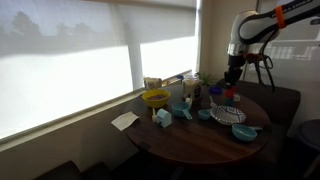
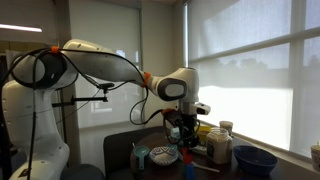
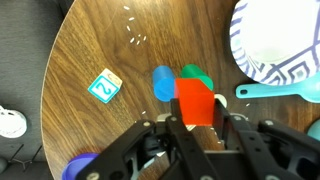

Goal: Move the green cylindrical block a little to the left, pick up the blue cylindrical block and place it next to the green cylindrical block, move the blue cylindrical block a little to the left, pick up the orange rectangular block and put it on top of both the green and blue cylindrical blocks

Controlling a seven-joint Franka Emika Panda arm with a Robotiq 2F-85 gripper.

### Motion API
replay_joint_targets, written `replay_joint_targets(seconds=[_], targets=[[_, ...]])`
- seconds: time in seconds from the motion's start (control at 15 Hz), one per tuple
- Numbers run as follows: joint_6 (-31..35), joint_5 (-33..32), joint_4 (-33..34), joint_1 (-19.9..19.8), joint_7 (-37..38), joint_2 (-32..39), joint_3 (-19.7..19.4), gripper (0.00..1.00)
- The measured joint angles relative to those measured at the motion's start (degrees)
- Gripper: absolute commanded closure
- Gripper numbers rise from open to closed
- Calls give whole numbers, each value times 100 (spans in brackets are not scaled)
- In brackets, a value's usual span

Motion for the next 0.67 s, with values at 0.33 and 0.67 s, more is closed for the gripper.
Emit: replay_joint_targets(seconds=[0.33,0.67], targets=[[0,-40,2,0,0,0,5,92],[0,-54,5,0,0,0,10,88]])
